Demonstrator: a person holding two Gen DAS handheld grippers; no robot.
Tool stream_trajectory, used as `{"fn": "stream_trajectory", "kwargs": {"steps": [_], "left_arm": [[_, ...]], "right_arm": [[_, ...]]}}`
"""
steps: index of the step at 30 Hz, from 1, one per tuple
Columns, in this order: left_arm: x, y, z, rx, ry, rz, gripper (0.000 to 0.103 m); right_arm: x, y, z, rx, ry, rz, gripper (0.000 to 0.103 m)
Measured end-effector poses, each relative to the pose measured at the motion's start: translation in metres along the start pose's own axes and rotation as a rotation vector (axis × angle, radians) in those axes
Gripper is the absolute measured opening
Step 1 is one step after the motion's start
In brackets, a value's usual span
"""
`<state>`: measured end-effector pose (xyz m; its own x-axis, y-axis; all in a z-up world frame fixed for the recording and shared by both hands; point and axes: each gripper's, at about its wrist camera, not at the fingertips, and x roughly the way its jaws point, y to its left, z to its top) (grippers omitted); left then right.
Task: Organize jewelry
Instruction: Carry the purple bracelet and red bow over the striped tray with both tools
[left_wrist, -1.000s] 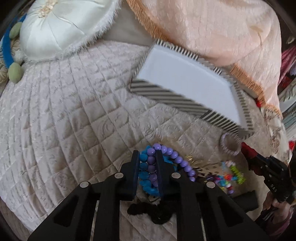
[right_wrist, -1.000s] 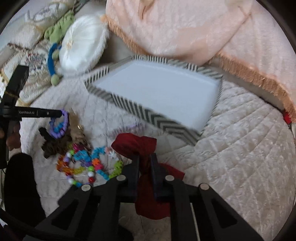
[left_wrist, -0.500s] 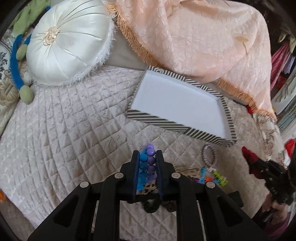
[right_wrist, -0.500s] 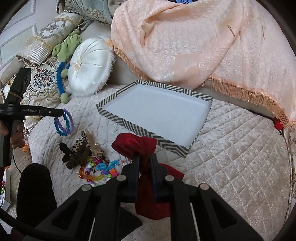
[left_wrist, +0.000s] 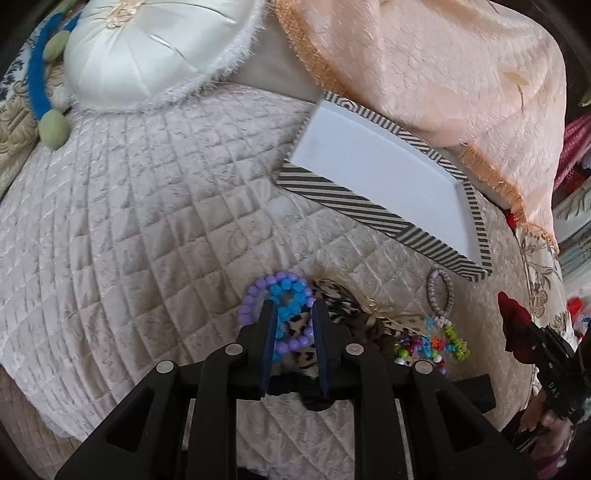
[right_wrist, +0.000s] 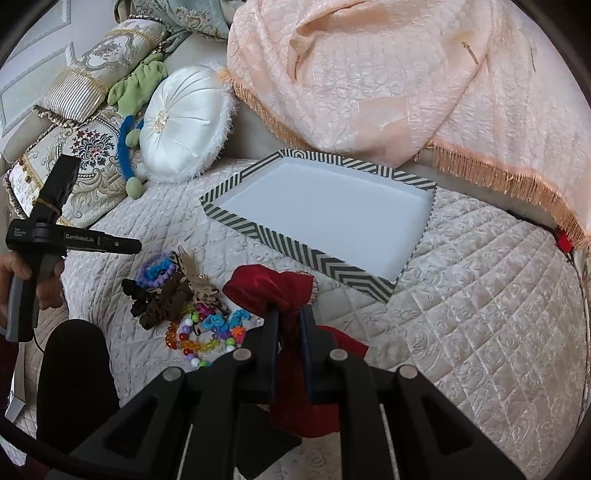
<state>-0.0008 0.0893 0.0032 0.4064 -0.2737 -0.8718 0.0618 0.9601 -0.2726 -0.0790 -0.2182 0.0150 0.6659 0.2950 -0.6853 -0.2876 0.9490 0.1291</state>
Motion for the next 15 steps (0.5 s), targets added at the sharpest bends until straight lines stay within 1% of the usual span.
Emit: {"fn": "stream_trajectory", "kwargs": {"steps": [2, 4, 6, 8, 11, 13, 14, 15], "left_arm": [[0.003, 0.005, 0.000, -0.015, 0.000, 0.020, 0.016], [0.009, 0.009, -0.002, -0.015, 0.003, 0.003, 0.016], [0.015, 0.008, -0.004, -0.011, 0.018, 0.007, 0.016], [0.021, 0.006, -0.004, -0.008, 0.018, 0.064, 0.016], [0.028, 0.013, 0.001, -0.047, 0.010, 0.097, 0.017], [0.036, 0.019, 0.005, -0.066, 0.006, 0.150, 0.017], [0.040, 0.020, 0.007, -0.064, 0.010, 0.162, 0.017], [0.045, 0.020, 0.008, -0.059, 0.026, 0.158, 0.017]], "right_arm": [[0.002, 0.000, 0.000, 0.004, 0.004, 0.004, 0.011], [0.005, 0.002, 0.000, -0.001, 0.012, 0.010, 0.011], [0.006, 0.004, -0.001, -0.008, 0.019, 0.011, 0.011], [0.008, 0.004, -0.002, -0.009, 0.029, 0.015, 0.011], [0.010, 0.003, -0.003, -0.001, 0.034, 0.016, 0.011], [0.011, 0.002, -0.003, -0.003, 0.036, 0.014, 0.011], [0.012, 0.002, -0.003, -0.003, 0.038, 0.014, 0.011], [0.013, 0.002, -0.003, -0.001, 0.041, 0.016, 0.011]]}}
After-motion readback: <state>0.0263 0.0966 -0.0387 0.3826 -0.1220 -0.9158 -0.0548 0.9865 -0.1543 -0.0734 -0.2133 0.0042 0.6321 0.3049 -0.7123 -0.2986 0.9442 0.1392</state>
